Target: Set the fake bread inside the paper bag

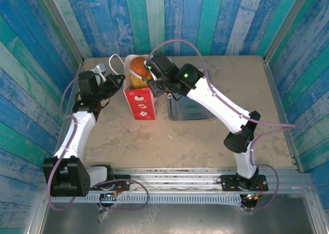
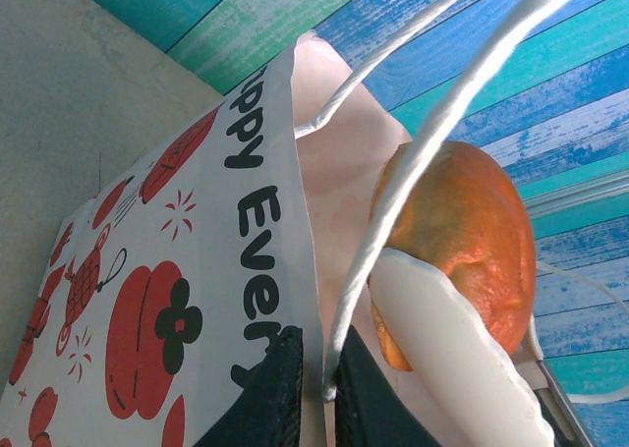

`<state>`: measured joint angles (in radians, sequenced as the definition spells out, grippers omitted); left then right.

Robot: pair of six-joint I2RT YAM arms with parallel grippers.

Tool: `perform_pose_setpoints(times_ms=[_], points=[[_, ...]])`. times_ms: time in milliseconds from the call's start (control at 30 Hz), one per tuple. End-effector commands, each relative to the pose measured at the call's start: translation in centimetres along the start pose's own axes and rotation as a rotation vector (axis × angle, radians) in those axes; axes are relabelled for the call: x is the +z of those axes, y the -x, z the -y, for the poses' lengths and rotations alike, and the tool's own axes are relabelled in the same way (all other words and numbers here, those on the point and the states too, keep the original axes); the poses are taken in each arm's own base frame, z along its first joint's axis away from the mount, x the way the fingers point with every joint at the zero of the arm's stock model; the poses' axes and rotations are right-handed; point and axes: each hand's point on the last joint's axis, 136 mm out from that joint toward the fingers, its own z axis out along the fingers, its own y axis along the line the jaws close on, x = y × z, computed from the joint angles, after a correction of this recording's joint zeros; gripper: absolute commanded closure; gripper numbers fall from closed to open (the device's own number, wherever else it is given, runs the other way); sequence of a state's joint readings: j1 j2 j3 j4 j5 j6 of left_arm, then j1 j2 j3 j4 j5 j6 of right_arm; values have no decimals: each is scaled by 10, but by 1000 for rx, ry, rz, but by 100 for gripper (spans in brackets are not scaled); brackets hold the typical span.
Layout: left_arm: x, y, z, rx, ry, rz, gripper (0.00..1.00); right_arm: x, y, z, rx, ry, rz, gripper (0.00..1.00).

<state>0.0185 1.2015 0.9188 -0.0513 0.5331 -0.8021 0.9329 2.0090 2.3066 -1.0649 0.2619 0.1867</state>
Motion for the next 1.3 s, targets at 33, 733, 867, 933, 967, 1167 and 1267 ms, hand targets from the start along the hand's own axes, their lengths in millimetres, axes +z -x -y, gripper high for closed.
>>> perform_pose_setpoints(times_ms=[33, 733, 867, 933, 967, 1167, 1267], points=[[2, 2, 3, 18, -10, 7, 87, -5, 13, 0, 11, -5, 41, 41], [-6, -1, 19, 28, -50, 3, 66, -43, 31, 8, 55, 7, 129, 36], [-18, 5, 19, 68, 7, 37, 45, -71, 35, 12, 68, 32, 174, 37], [-26, 8, 21, 97, 31, 56, 35, -85, 35, 15, 75, 44, 200, 37], [-30, 9, 24, 111, 34, 66, 29, -95, 36, 17, 81, 52, 219, 37], [-59, 9, 38, 166, 37, 117, 9, -141, 29, 33, 114, 57, 303, 37], [-74, 6, 40, 193, 53, 138, 6, -152, 13, 54, 134, -10, 304, 37]])
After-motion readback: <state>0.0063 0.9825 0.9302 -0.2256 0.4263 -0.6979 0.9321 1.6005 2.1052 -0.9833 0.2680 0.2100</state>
